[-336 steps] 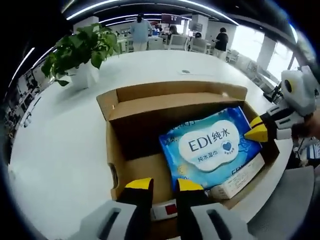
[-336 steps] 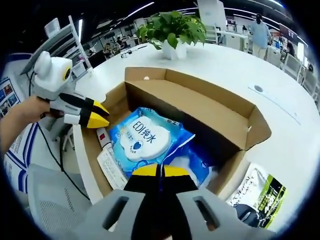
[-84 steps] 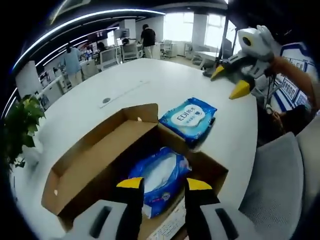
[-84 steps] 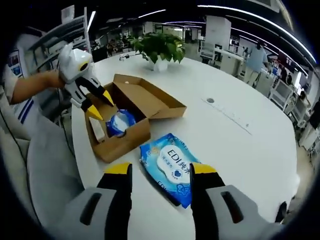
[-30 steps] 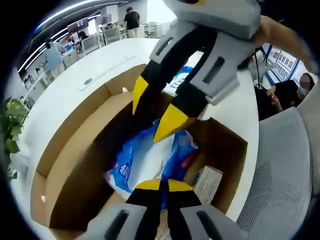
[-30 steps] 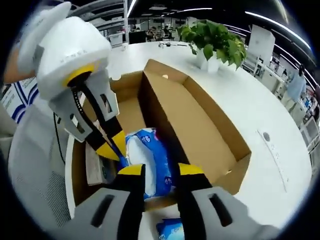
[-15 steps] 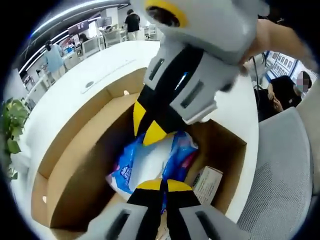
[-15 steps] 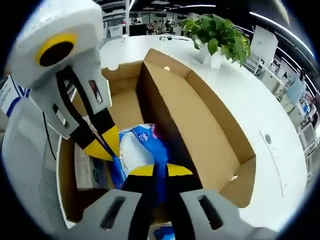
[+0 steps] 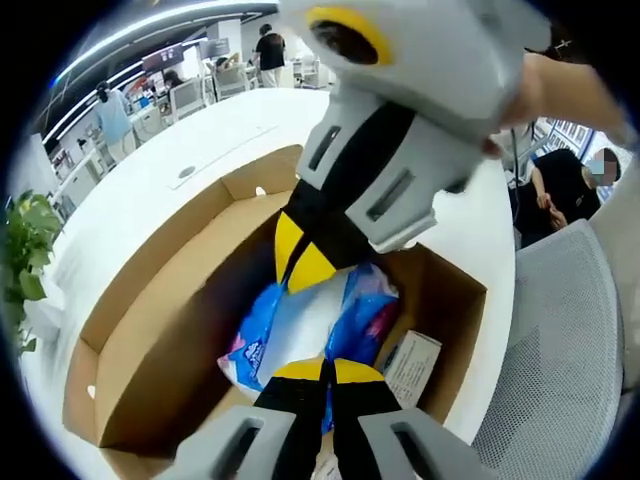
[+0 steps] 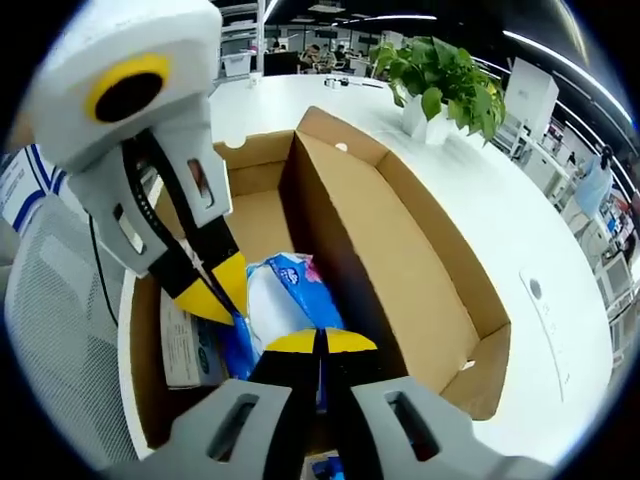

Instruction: Operate the shoe box by opening the lid, removing the specified soft item, and placing it in the target area until the item is outside and the box remains undamaged.

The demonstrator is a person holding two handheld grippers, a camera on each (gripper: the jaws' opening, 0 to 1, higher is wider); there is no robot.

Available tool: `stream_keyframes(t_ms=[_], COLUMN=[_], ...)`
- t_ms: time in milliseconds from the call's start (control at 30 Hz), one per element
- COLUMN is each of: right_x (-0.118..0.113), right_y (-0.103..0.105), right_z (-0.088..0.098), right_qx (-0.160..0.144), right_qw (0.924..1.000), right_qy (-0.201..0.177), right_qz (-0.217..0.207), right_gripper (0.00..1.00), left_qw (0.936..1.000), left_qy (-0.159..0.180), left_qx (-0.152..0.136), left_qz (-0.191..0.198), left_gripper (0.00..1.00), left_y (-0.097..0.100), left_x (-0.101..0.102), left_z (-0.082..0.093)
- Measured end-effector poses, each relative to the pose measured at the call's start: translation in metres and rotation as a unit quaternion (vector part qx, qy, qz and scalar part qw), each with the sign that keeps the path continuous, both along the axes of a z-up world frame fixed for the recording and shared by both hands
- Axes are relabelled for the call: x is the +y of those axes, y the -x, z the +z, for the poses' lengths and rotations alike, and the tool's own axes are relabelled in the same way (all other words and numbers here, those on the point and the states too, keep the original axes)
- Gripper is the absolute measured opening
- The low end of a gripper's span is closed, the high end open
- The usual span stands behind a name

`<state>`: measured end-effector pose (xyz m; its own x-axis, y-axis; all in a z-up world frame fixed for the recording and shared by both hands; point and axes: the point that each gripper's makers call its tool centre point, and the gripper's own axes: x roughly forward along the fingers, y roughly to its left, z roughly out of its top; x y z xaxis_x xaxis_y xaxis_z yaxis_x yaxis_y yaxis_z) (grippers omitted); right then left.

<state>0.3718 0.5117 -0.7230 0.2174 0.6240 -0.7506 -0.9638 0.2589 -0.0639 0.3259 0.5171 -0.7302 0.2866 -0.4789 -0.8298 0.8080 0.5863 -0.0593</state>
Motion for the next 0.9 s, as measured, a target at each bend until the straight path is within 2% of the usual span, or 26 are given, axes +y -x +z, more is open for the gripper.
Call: stream_keyframes(t_ms=[367, 667, 900], right_x=[0.005, 0.004, -0.005], right_y=[0.003, 0.008, 0.016], right_z=[0.025, 0.062, 0.094], right_qx=[-0.005, -0.015, -0.035], right_qw=[0.9996, 0.9978, 0.9961], right_qy=[-0.029, -0.064, -0.080], right_qz=[0.000, 0.001, 0.007], right_gripper=[0.00, 0.00, 0.00], left_qw=[0.9997, 0.9991, 0.9988], left_qy=[0.008, 0.020, 0.031], left_qx=[-0.018, -0.031, -0.033], left_qz=[0.013, 0.018, 0.018], left_gripper=[0.00, 0.00, 0.00], left_y=[-0.003, -0.004, -0.001], left_x=[0.011, 0.011, -0.002], left_z=[0.024, 0.059, 0.084])
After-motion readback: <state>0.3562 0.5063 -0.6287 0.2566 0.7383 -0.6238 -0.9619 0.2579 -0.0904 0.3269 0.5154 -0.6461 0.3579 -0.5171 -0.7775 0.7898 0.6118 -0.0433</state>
